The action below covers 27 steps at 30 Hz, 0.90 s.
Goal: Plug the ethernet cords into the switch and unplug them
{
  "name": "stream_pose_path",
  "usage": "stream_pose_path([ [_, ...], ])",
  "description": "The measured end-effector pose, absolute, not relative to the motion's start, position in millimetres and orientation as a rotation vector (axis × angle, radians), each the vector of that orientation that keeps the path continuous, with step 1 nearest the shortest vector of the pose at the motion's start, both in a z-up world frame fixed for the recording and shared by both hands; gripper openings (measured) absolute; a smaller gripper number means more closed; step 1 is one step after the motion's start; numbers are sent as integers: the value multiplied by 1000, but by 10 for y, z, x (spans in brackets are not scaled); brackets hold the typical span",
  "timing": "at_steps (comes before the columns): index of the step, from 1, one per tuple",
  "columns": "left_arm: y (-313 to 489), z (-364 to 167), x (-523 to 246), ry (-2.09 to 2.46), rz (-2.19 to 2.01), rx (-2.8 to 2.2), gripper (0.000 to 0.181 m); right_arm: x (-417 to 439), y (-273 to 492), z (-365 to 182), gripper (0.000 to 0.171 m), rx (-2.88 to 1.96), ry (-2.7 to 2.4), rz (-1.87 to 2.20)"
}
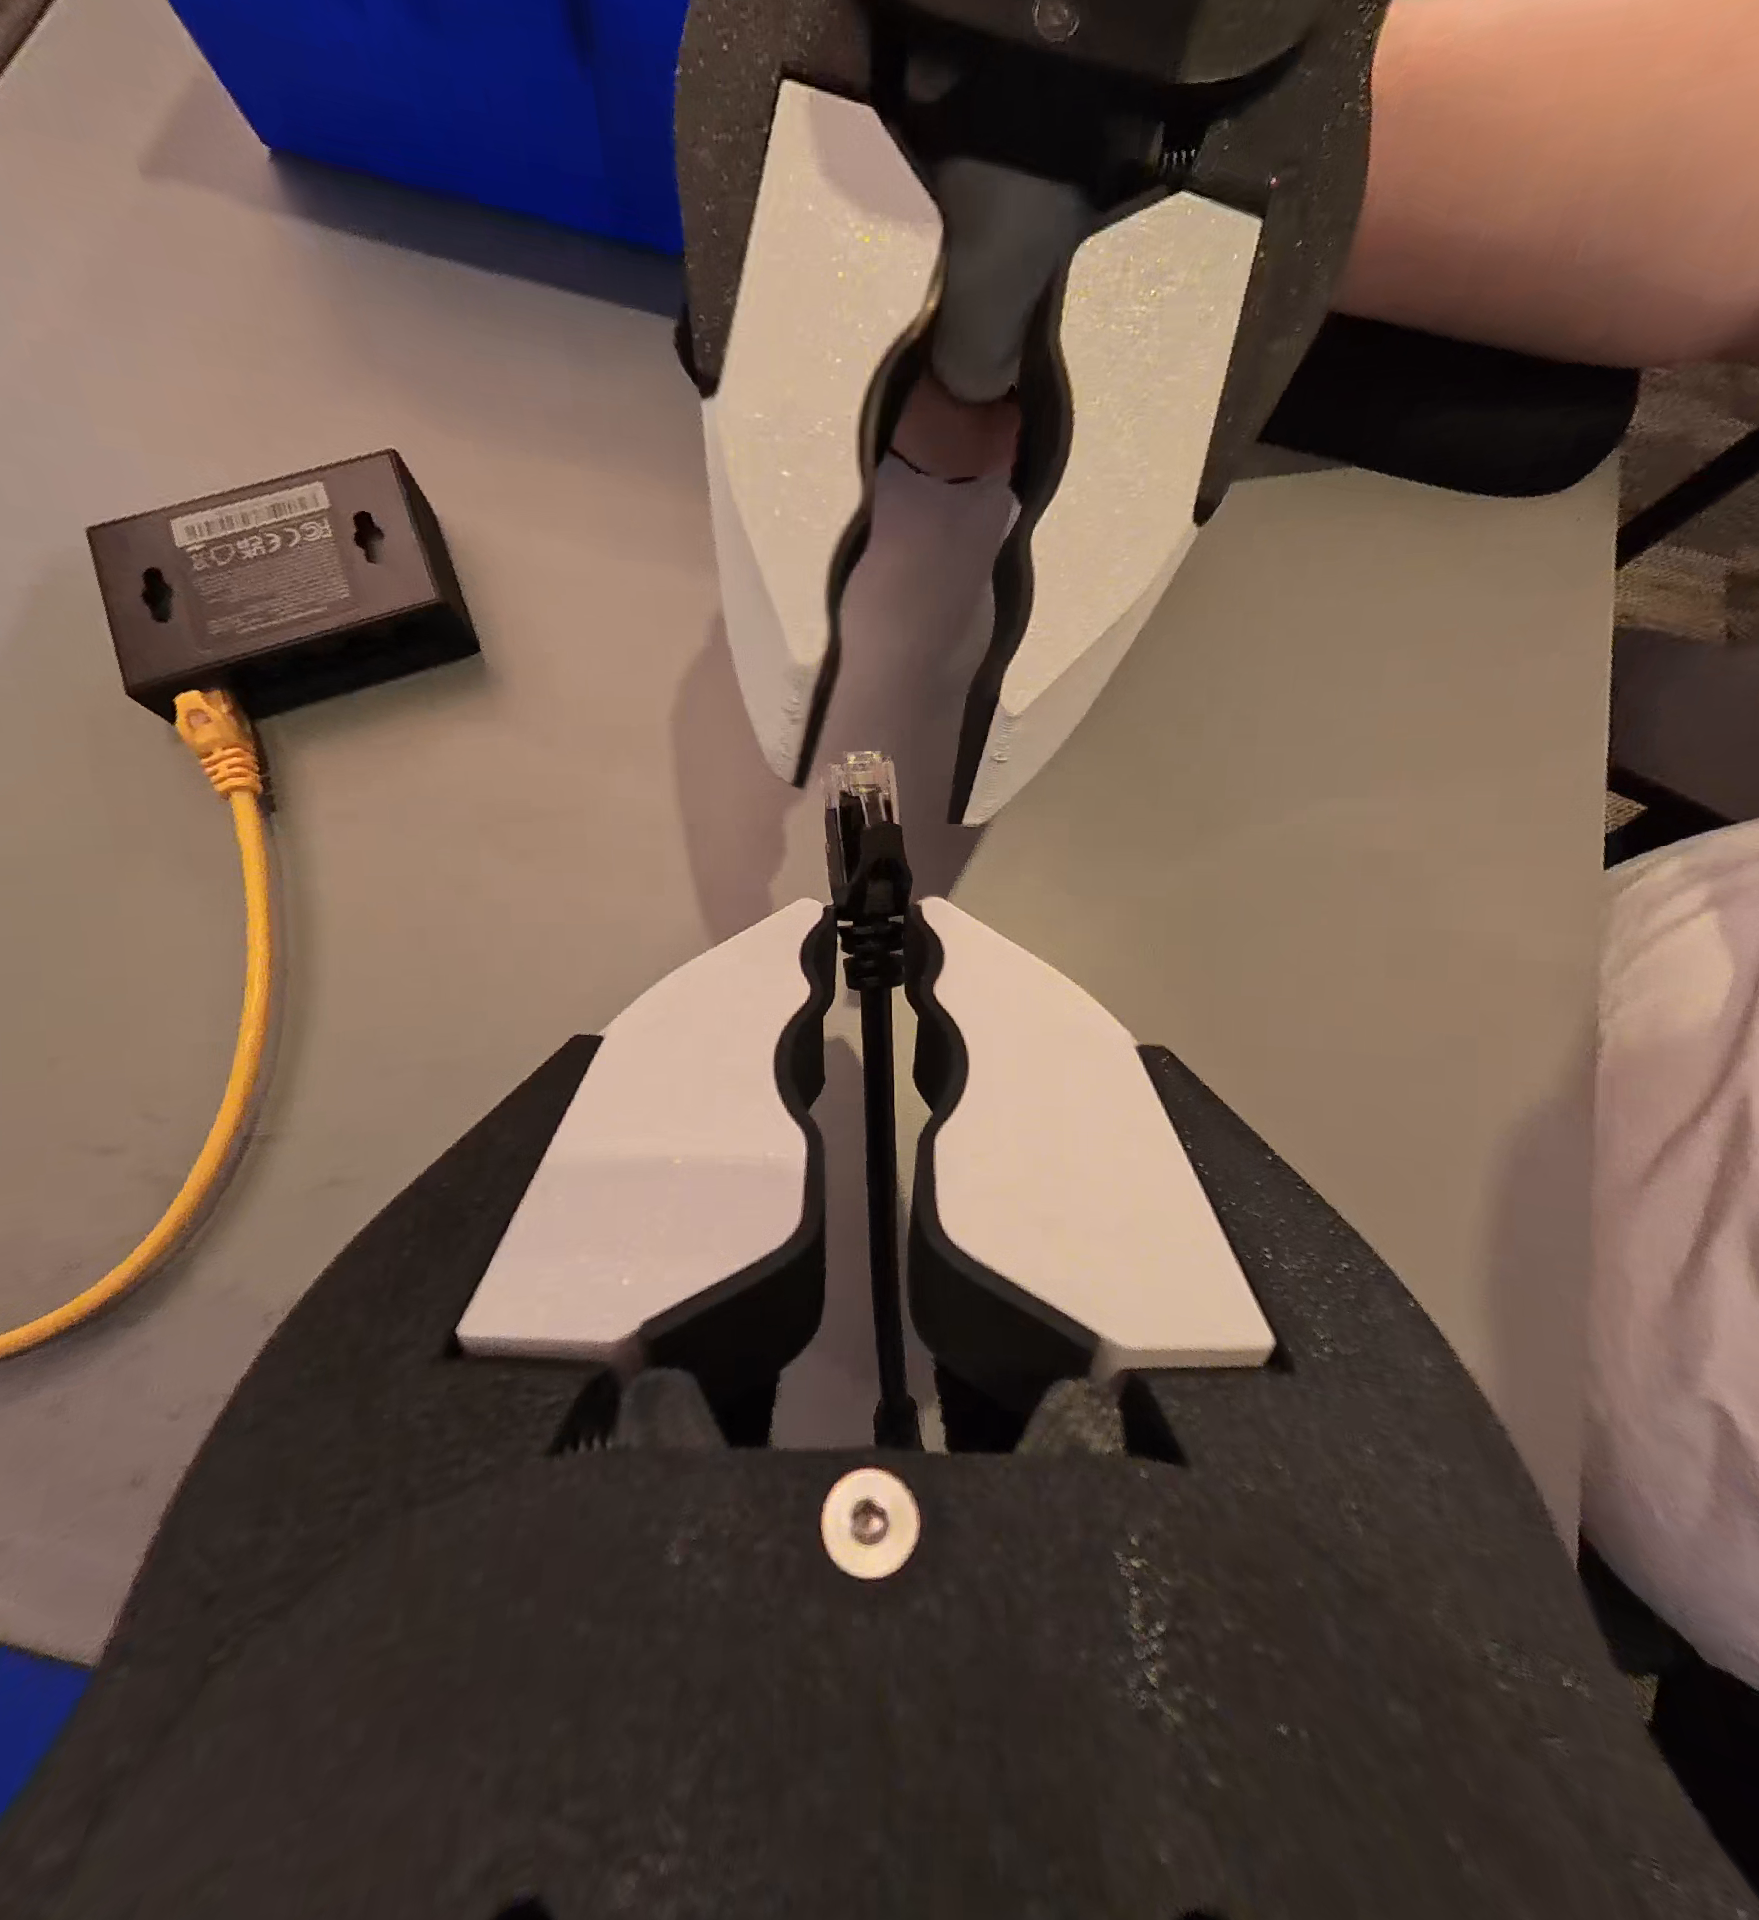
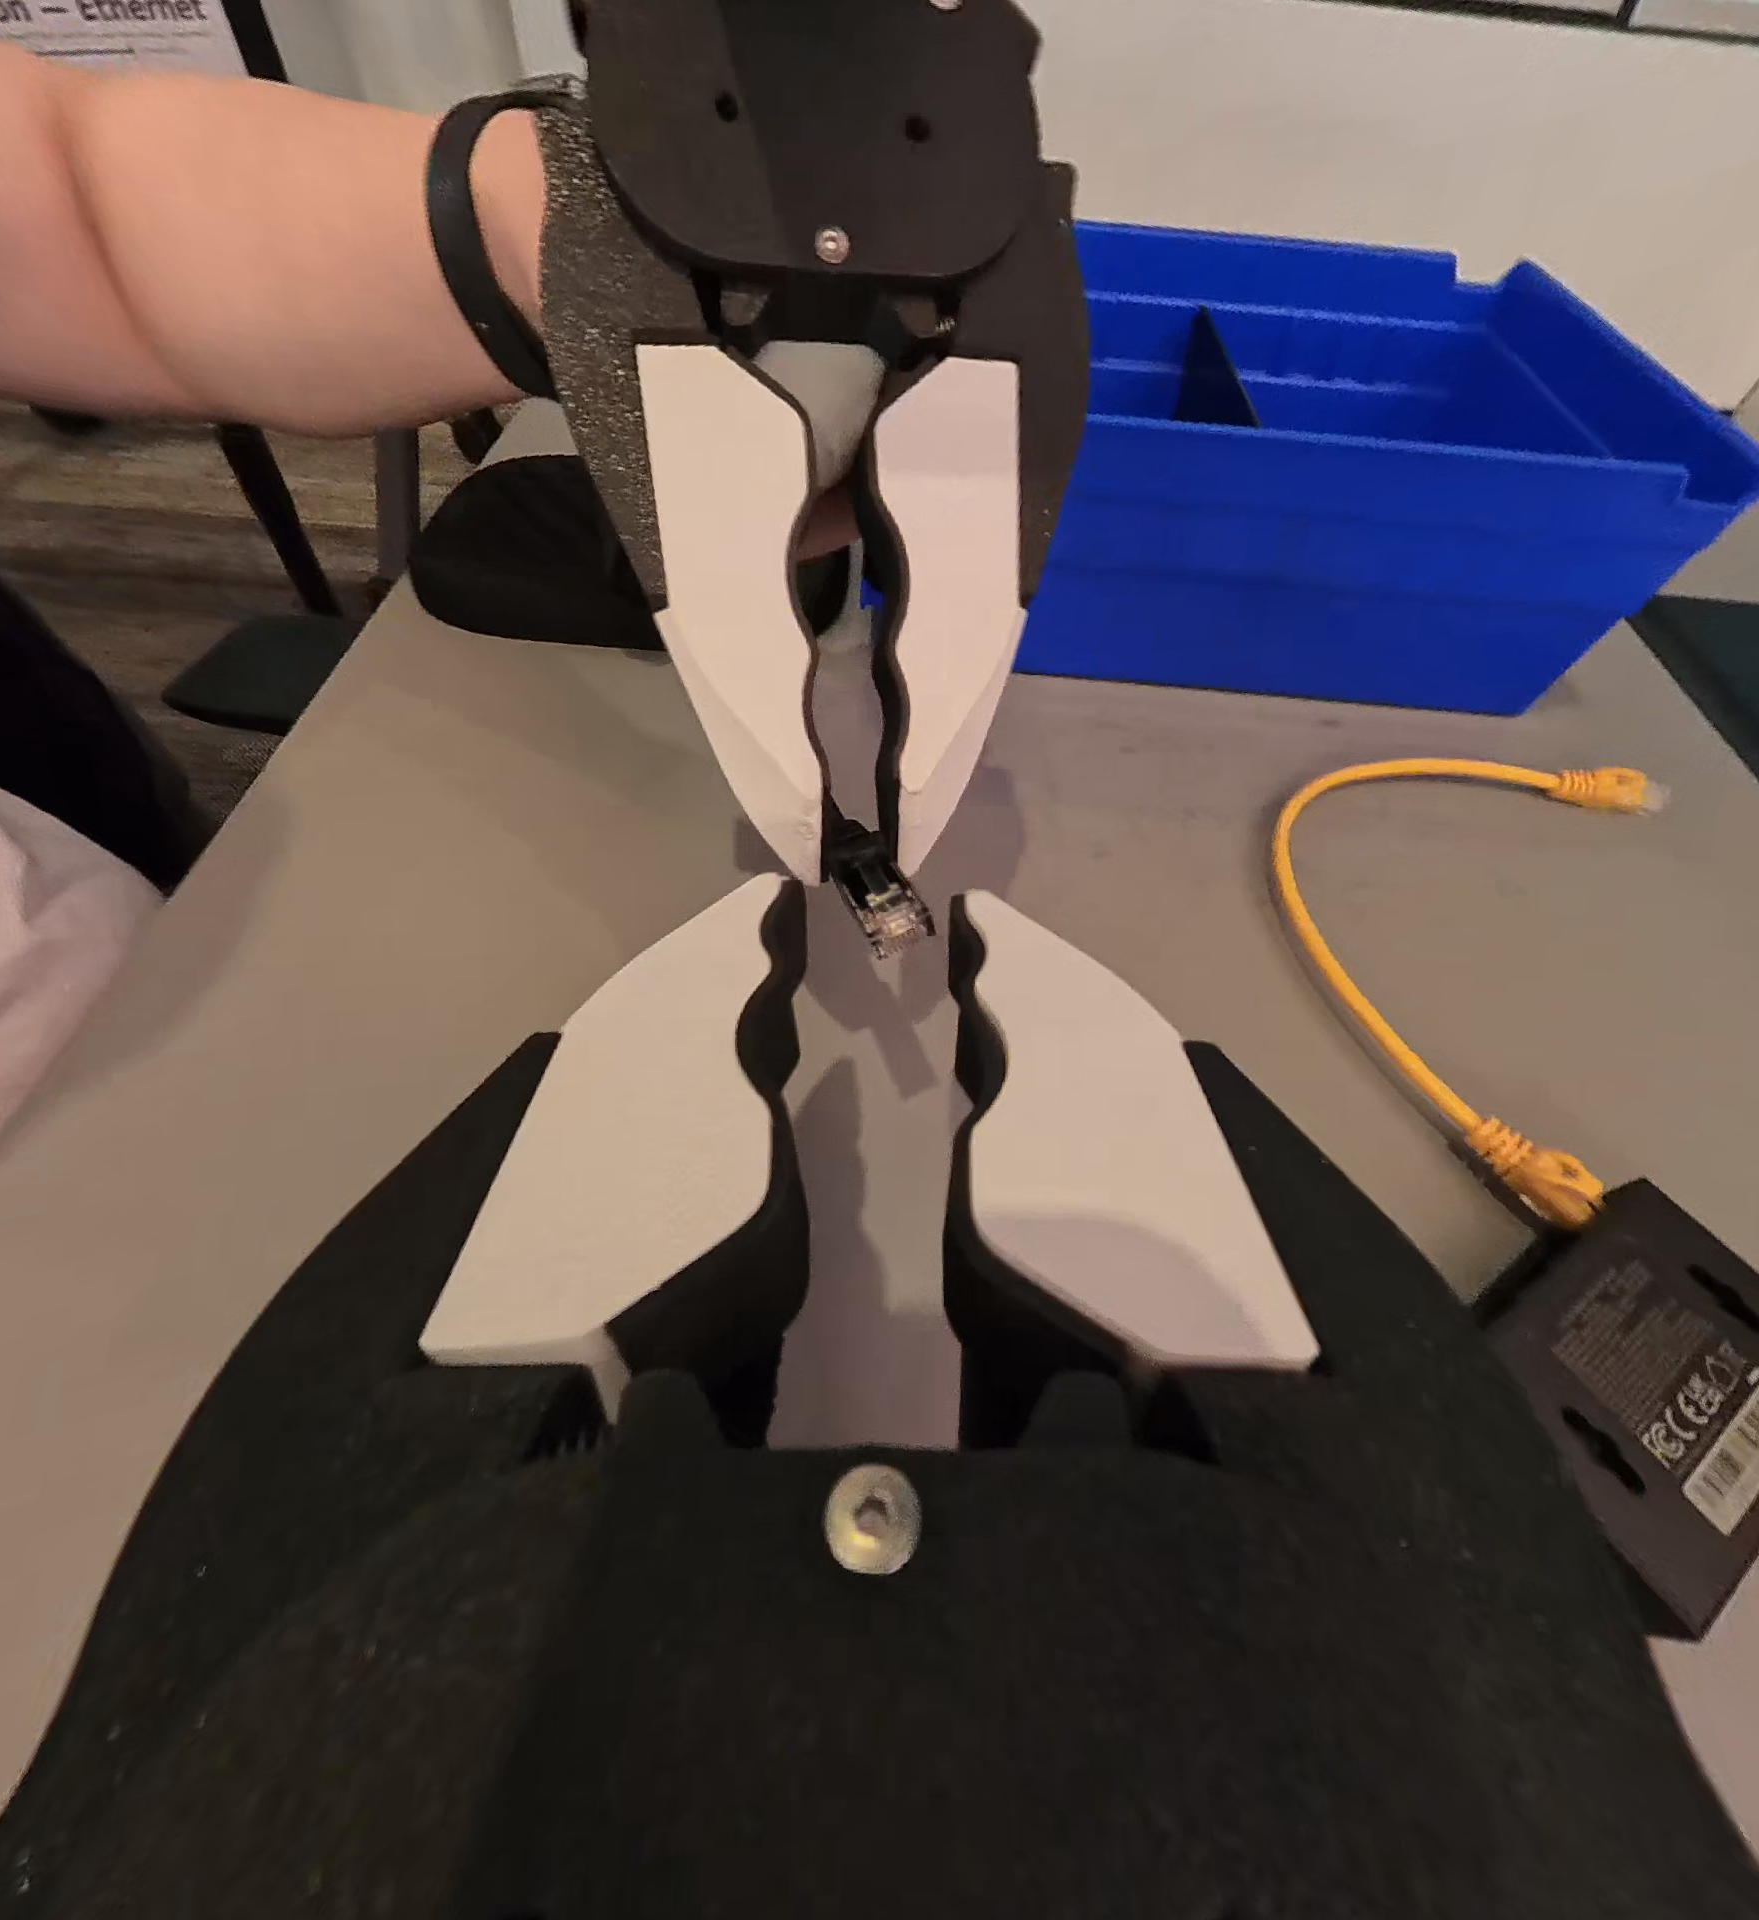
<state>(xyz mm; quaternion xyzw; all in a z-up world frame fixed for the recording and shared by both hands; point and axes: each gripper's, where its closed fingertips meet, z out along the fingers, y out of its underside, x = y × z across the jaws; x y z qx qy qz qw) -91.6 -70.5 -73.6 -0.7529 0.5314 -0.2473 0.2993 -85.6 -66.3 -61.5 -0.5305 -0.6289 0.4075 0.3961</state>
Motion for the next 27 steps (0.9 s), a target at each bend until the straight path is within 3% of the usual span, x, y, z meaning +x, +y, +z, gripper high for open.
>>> stream_pose_path([
  [13, -817, -802, -855, 1491, -680, -1975, 12, -848, -781, -759, 13, -1322, -1732, 975],
  [19, -658, -483, -898, 1237, -758, -1905, 25, -796, -541, -694, 12, -1426, -1604, 979],
  [22, -779, -195, -889, 1089, -802, -1791, 20, -764, -358, -748, 12, -1564, -1489, 1031],
  [27, -1041, -406, -672, 888, -973, -1804, 16, -785, -208, -570, 11, -1660, -1250, 1247],
])
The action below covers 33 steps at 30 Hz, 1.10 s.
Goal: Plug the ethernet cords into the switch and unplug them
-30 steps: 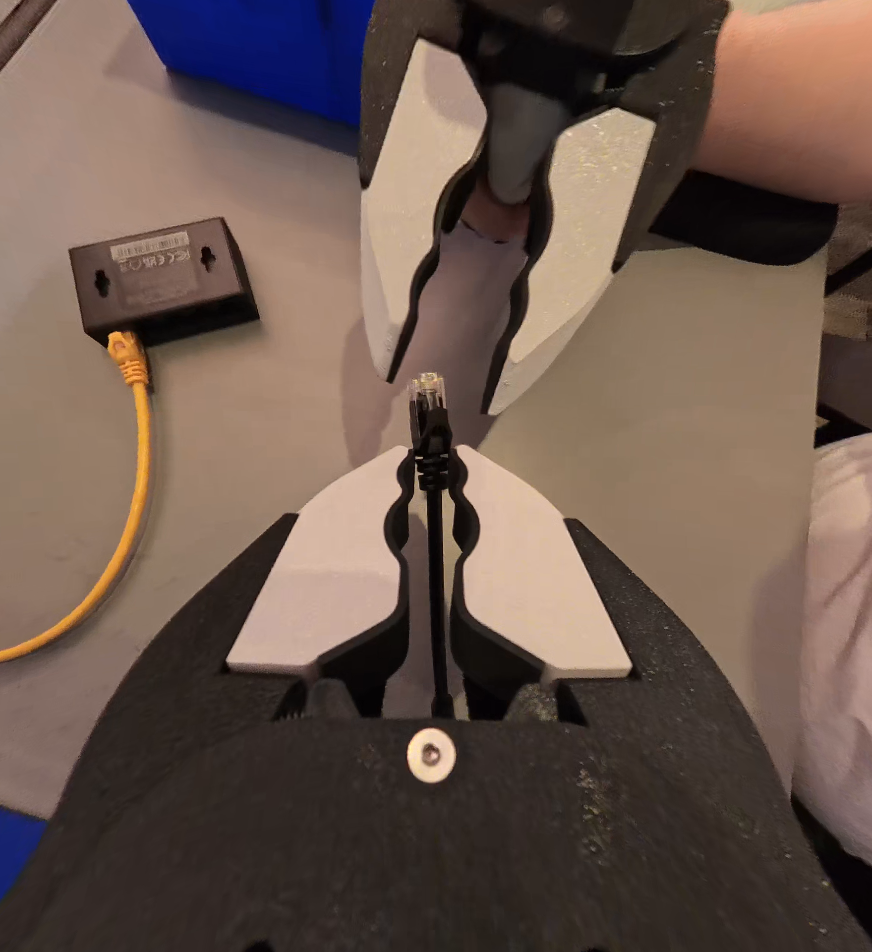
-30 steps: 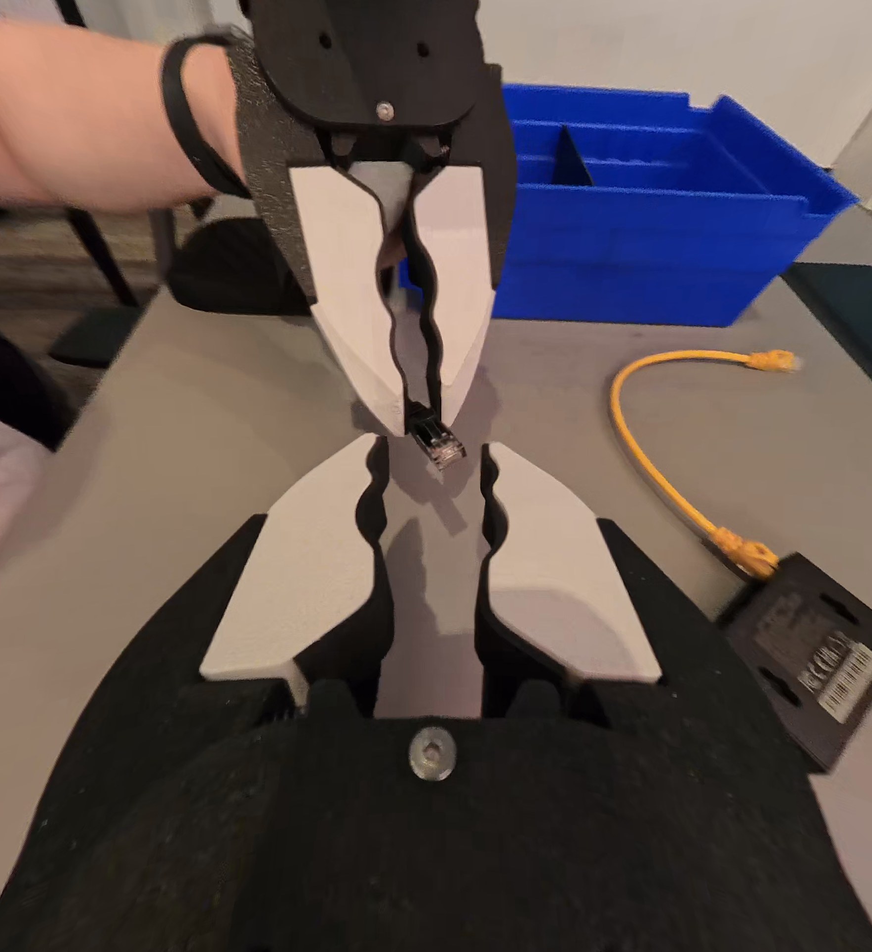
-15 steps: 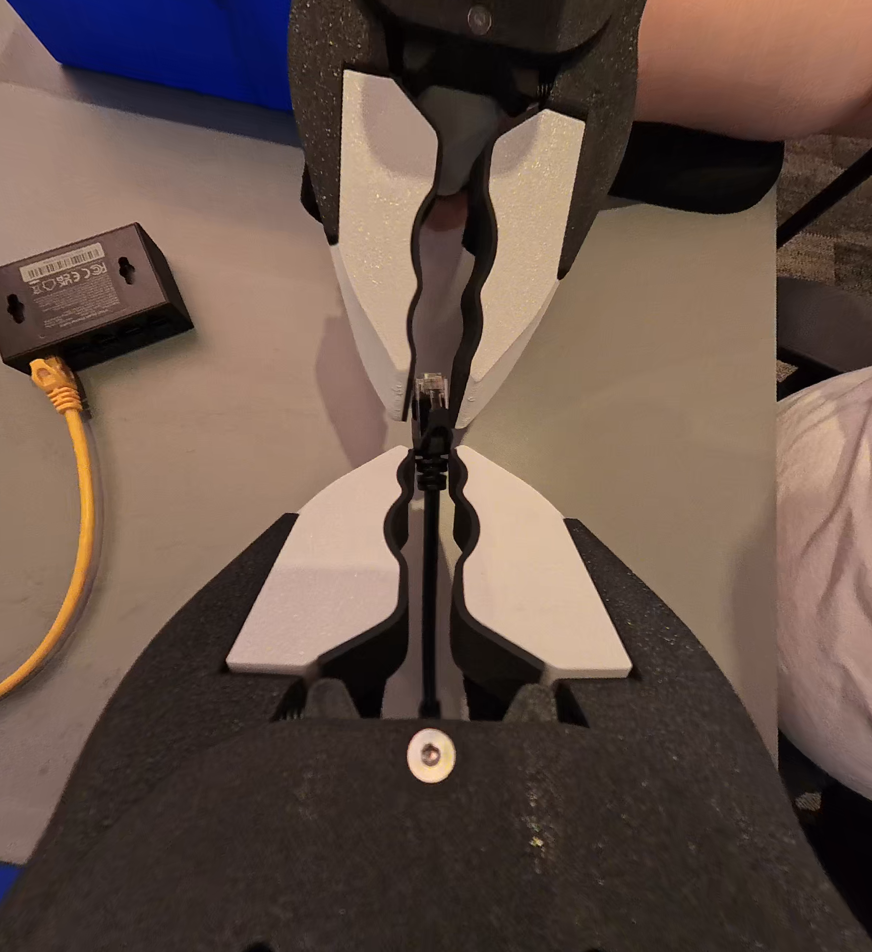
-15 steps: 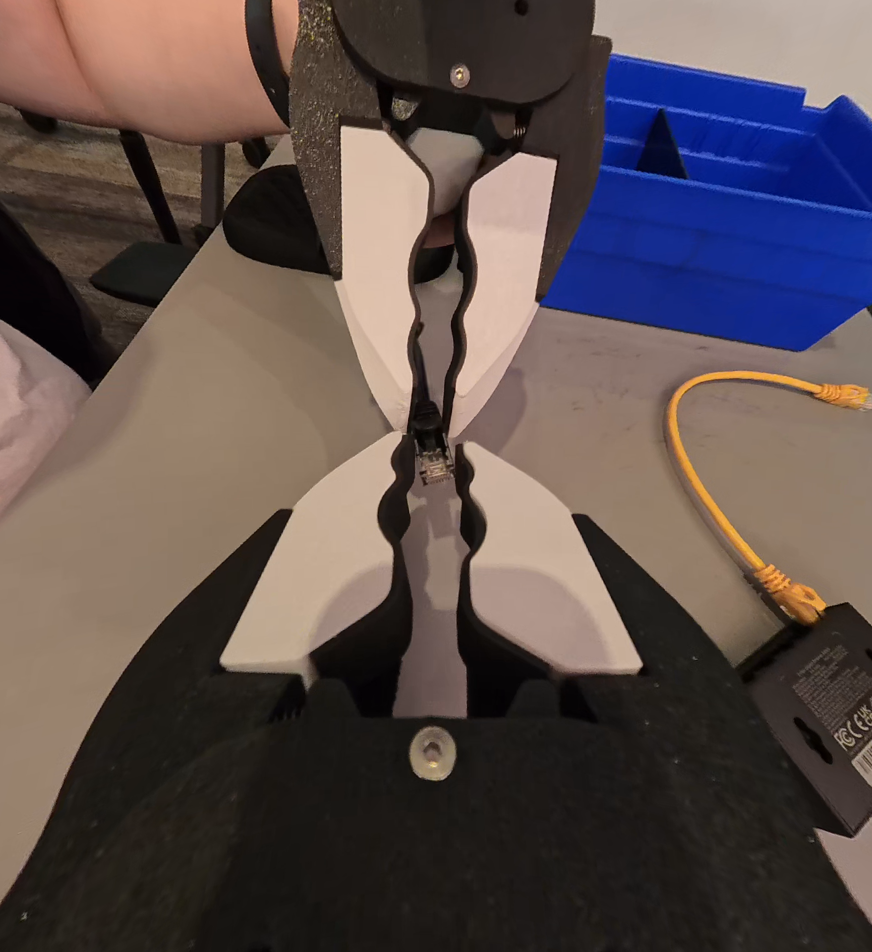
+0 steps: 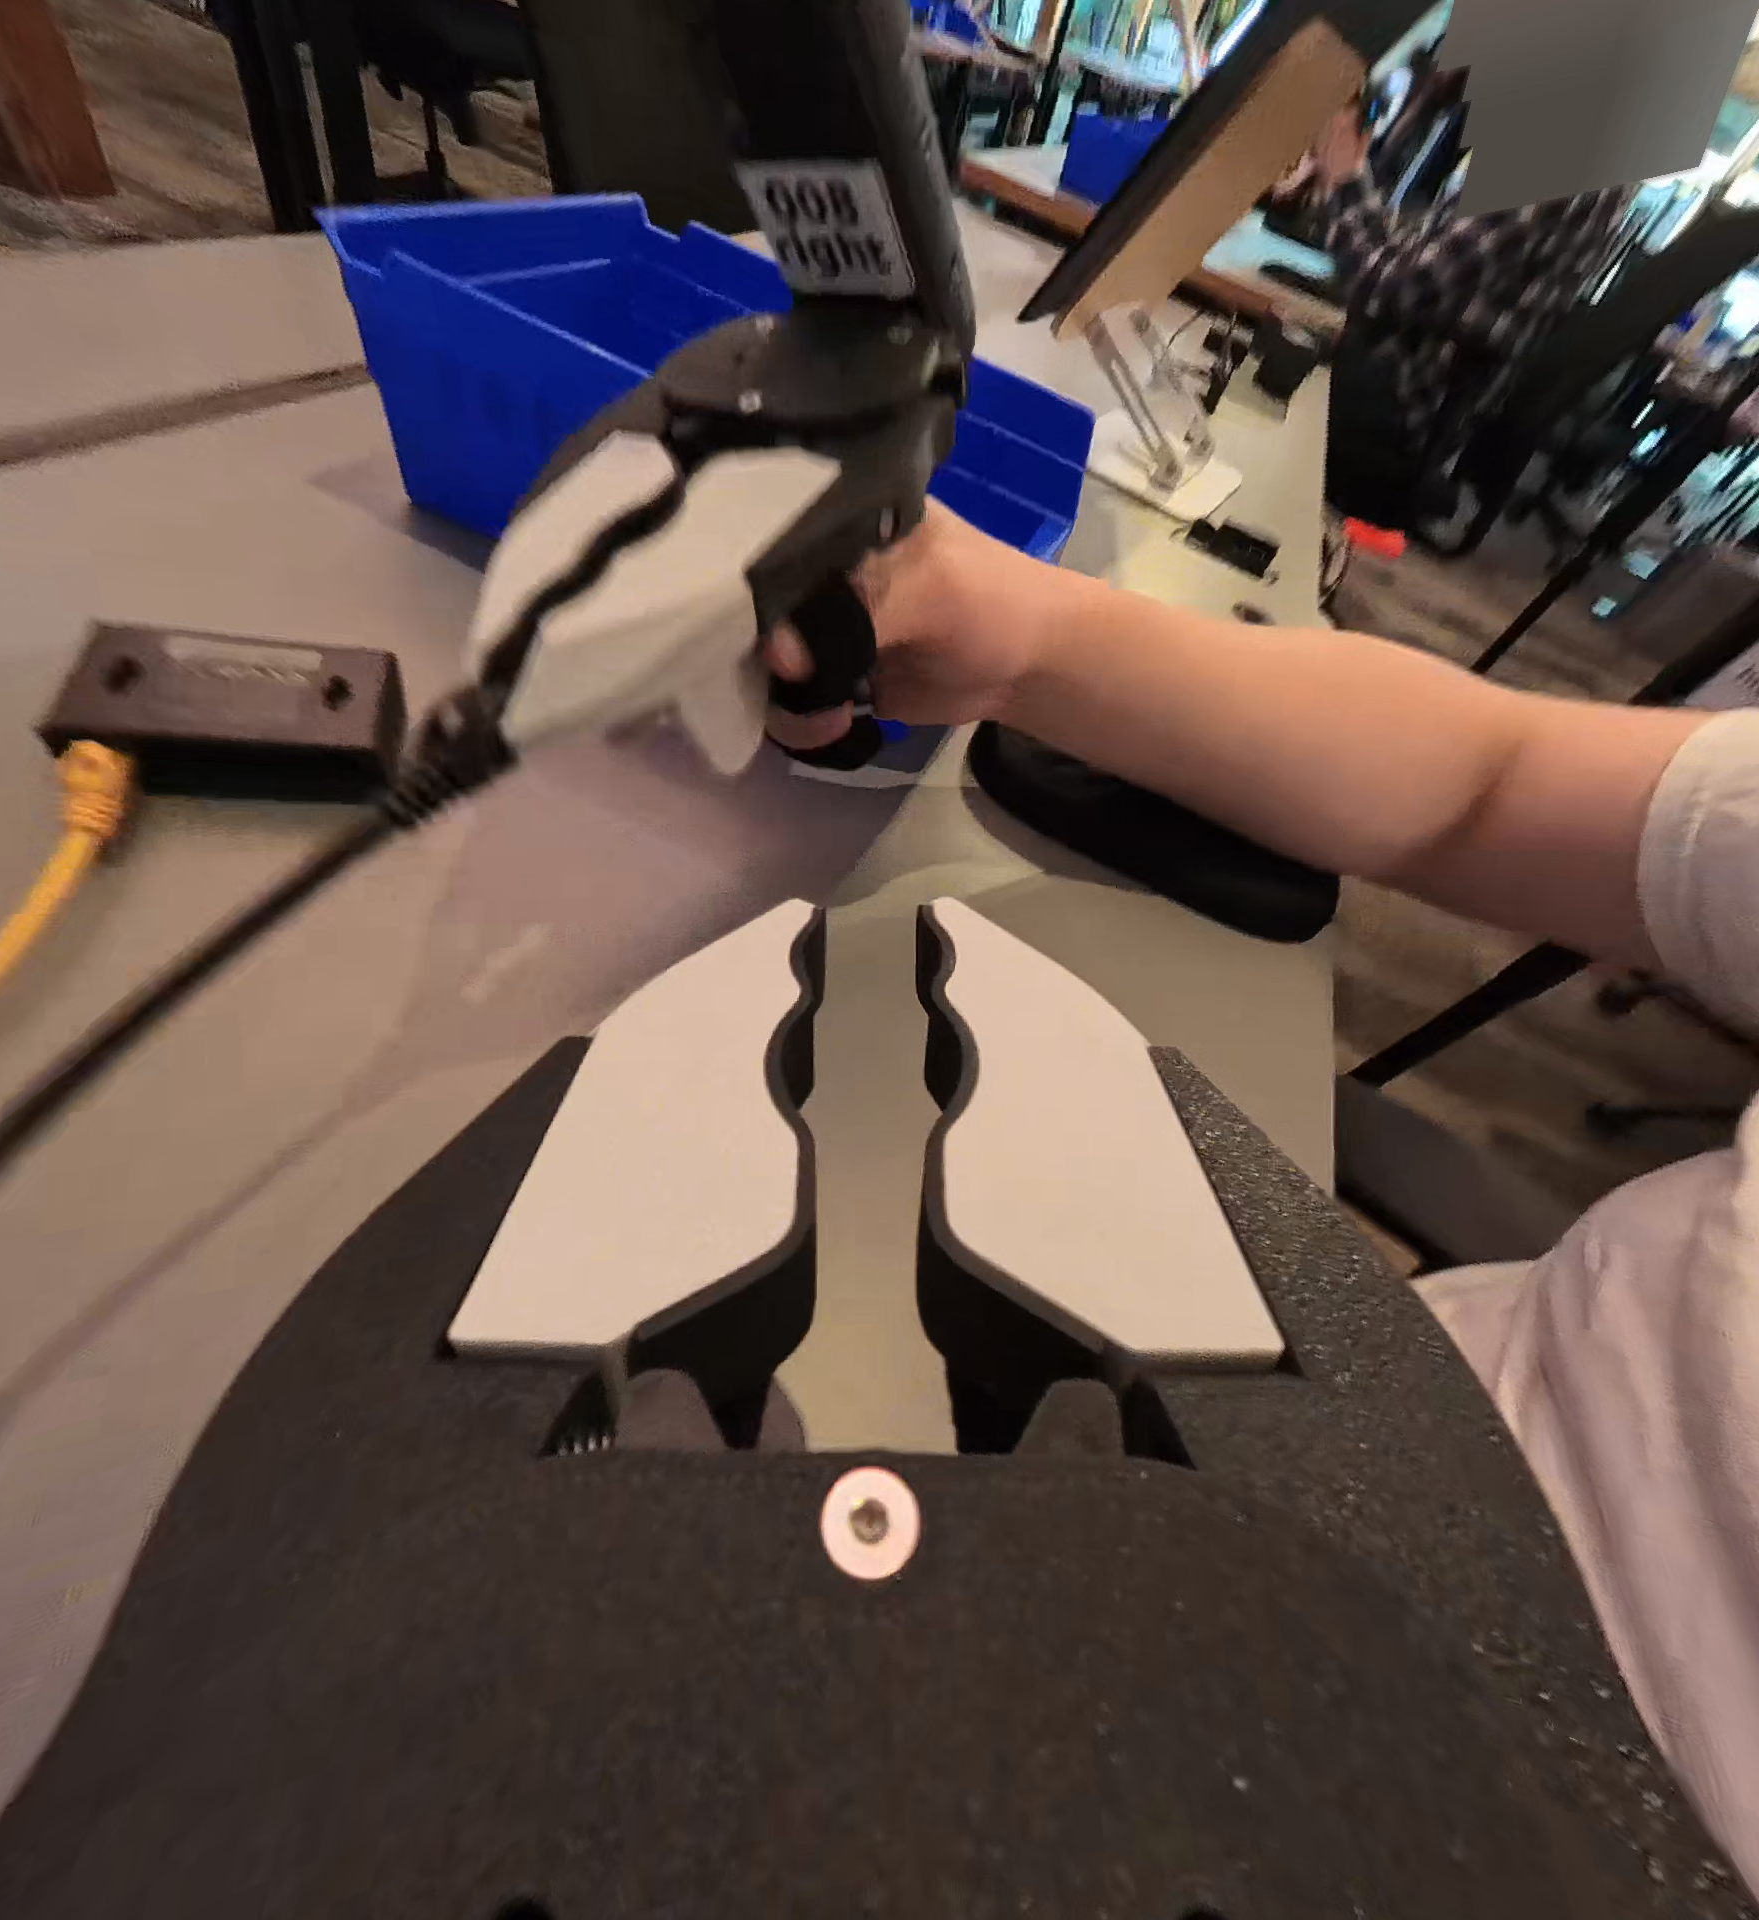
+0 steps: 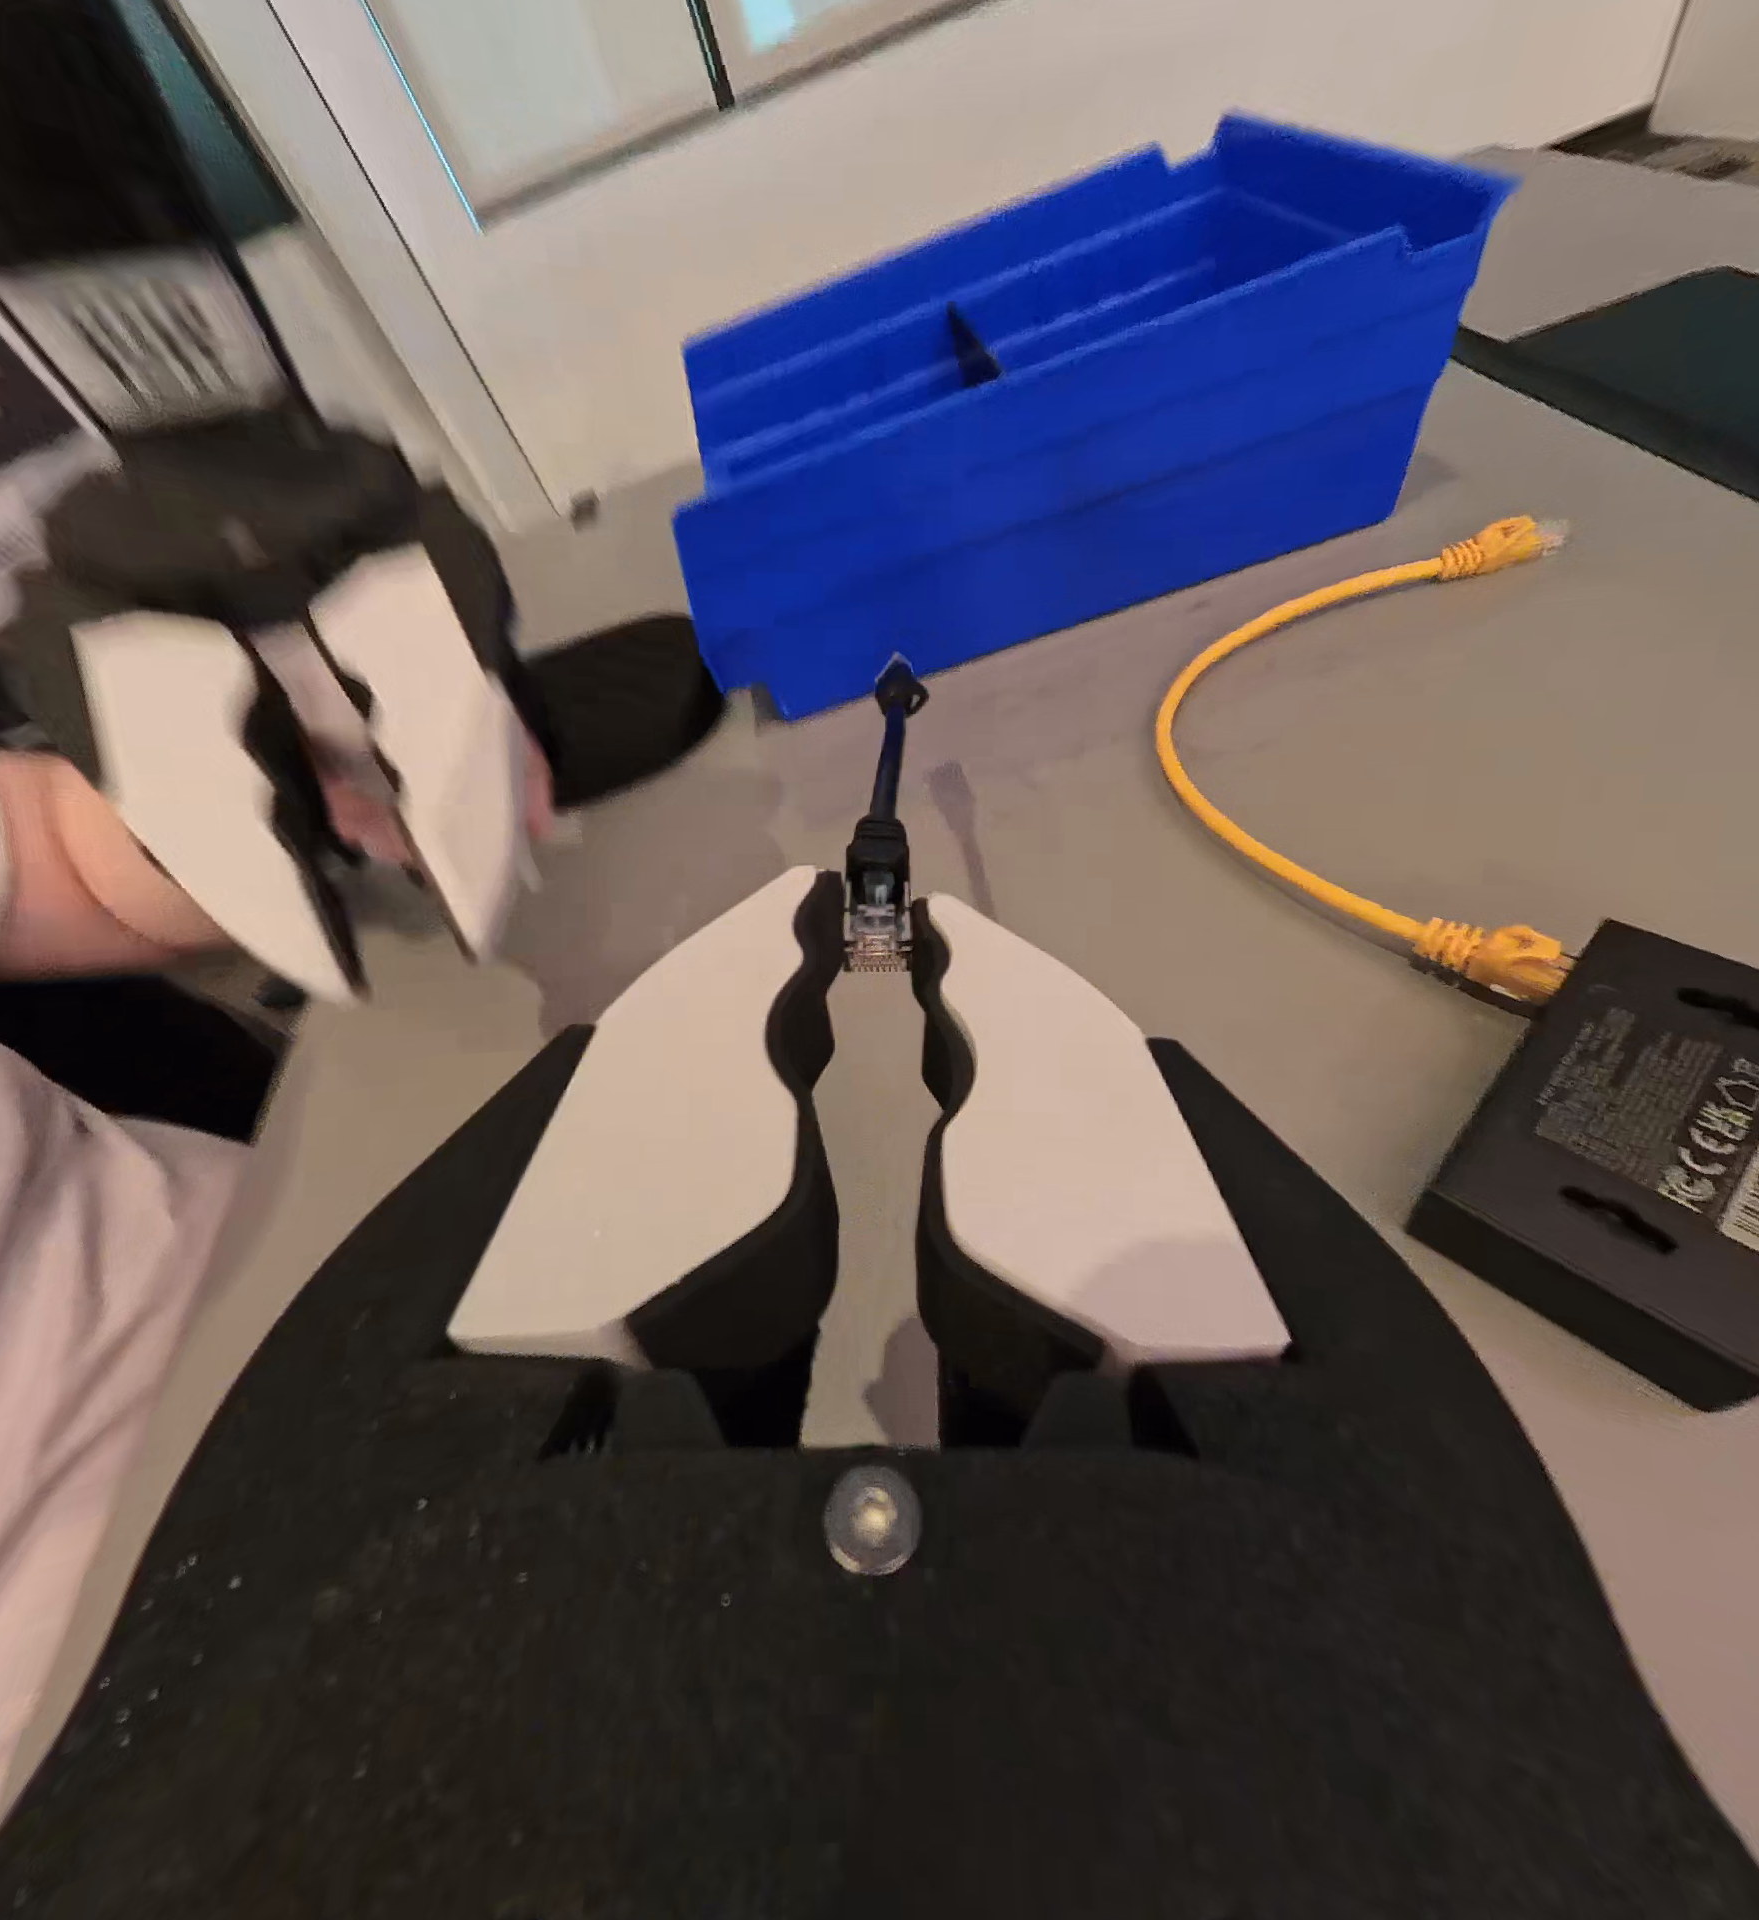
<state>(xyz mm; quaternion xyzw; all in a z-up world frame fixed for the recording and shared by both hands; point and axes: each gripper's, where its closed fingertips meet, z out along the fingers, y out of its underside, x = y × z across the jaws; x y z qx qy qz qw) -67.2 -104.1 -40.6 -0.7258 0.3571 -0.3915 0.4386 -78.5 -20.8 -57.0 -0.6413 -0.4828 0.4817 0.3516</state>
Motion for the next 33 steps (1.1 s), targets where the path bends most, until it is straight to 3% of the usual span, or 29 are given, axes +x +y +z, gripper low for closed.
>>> stream_pose_path([
  [4, -877, -626, -575, 715, -1005, -1786, 18, -782, -383, -164, 11, -1502, -1150, 1539],
  [9, -734, -267, -638, 596, -1032, -1588, 28, -673, -635, 167, 11, -1297, -1137, 1762],
  [23, -690, 48, -687, 627, -977, -1461, 33, -639, -741, 59, 11, -1283, -1288, 1709],
  [33, -746, -49, -600, 737, -935, -1483, 20, -678, -805, -41, 11, -1298, -1389, 1617],
])
